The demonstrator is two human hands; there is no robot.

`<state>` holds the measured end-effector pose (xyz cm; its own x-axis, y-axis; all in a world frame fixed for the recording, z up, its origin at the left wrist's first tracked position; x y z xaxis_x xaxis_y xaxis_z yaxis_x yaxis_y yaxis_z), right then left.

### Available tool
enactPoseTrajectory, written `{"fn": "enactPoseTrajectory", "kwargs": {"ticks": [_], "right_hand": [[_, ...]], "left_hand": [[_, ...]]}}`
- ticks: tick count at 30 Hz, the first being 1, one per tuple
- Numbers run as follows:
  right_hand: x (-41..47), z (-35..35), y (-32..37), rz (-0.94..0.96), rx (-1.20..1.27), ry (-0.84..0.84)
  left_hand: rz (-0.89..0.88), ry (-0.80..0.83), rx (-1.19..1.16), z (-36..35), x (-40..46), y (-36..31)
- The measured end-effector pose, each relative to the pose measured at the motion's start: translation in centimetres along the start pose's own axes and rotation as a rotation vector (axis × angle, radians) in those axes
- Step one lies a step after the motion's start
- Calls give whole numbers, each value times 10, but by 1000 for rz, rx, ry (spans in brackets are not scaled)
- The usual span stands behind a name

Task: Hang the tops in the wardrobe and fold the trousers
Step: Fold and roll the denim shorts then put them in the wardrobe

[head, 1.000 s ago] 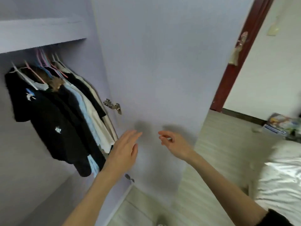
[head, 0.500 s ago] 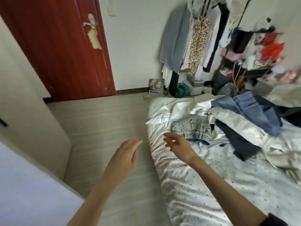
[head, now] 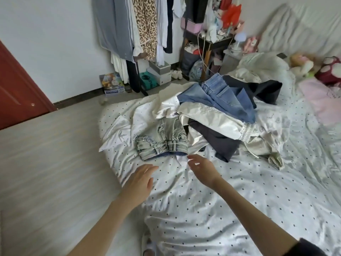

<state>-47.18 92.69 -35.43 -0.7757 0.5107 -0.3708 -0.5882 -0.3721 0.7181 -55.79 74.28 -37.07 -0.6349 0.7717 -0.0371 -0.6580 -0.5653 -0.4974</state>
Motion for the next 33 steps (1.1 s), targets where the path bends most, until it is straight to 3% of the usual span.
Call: {"fn": "enactPoseTrajectory", "kwargs": {"ticks": [5,12,16,22,28,33], "right_hand": [[86,-27,-35,-136,-37,7],[191,-51,-89,-374,30,-100],[220,-71,-111,-401,65,-88],[224,-85,-138,-575,399,-119],[198,-45,-122,-404,363,-257],[131,12,-133,-291,273,-340]], "left_hand": [[9,148,102,-45,72,53],[45,229,229,-98,166,138],[29,305,319,-136,186,162],[36,270,420,-160,196,178],[86,377,475,-151,189,167],[-30,543,324,-156,145,93]]}}
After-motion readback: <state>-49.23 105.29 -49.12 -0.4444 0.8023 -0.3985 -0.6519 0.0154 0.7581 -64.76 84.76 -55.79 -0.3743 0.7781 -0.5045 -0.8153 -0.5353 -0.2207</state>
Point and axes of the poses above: each hand's wrist, its own x-axis towards the middle knuckle, its own z-axis out of the back of the hand, y = z × x, the point moved 8 cm from there along x, towards the middle knuckle, and after that the axes turned 1 degree about -y, right-handed, at the moved point
